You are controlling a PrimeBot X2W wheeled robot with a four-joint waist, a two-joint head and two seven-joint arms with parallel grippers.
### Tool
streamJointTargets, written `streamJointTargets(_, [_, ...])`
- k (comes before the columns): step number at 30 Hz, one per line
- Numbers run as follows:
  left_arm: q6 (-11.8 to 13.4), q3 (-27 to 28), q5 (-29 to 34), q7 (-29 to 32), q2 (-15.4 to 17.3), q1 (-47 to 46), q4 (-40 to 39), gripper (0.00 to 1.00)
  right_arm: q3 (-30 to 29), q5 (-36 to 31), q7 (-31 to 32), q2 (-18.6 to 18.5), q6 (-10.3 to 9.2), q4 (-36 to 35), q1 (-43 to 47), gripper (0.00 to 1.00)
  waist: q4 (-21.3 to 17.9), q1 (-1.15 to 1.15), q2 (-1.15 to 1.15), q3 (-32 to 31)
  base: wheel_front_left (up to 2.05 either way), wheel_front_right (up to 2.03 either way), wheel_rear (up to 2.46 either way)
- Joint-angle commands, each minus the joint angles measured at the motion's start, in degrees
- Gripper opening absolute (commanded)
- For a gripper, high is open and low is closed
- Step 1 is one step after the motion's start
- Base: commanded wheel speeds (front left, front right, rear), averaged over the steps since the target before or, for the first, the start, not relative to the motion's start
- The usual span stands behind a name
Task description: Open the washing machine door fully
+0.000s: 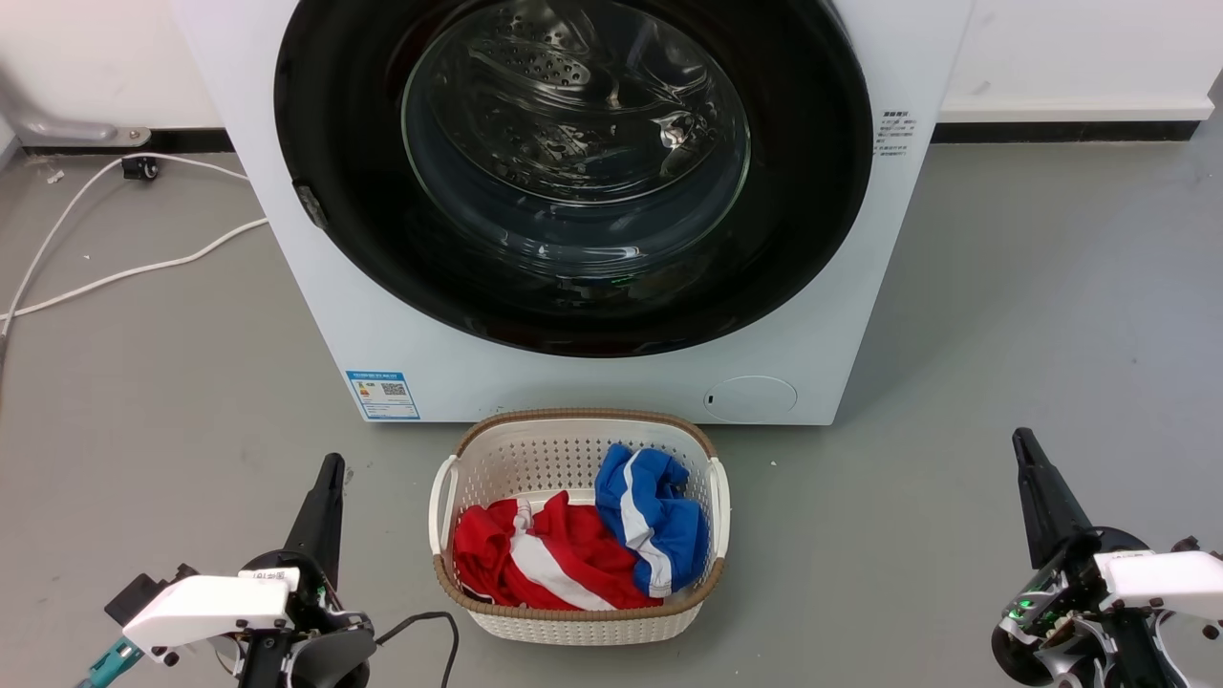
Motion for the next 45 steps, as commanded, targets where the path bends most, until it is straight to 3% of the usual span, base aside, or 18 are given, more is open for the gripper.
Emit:
streamJointTargets(1, [-0.2,0.3,0.2,0.1,-0.1,-0.5,0.0,0.00,-0.1,-0.1,0.1,0.3,0.15,0.1,-0.6,0.00,0.0,0.00,0.00,0.0,0.00,0.00,0.00])
streamJointTargets(40, [-0.2,0.3,0.3,0.2,-0.2,-0.5,0.0,0.00,-0.1,-0.2,0.1,0.3,0.15,0.1,-0.6,0.00,0.0,0.00,0.00,0.0,0.00,0.00,0.00])
streamJointTargets(41, [-0.2,0.3,0.3,0.2,-0.2,-0.5,0.0,1.00,-0.1,-0.1,0.1,0.3,0.15,0.1,-0.6,1.00,0.0,0.00,0.00,0.0,0.00,0.00,0.00])
streamJointTargets(45, [0.0,-0.4,0.0,-0.3,-0.1,0.3,0.3,1.00,0.2,-0.1,-0.5,0.0,-0.01,0.2,0.7,1.00,0.0,0.00,0.00,0.0,0.00,0.00,0.00])
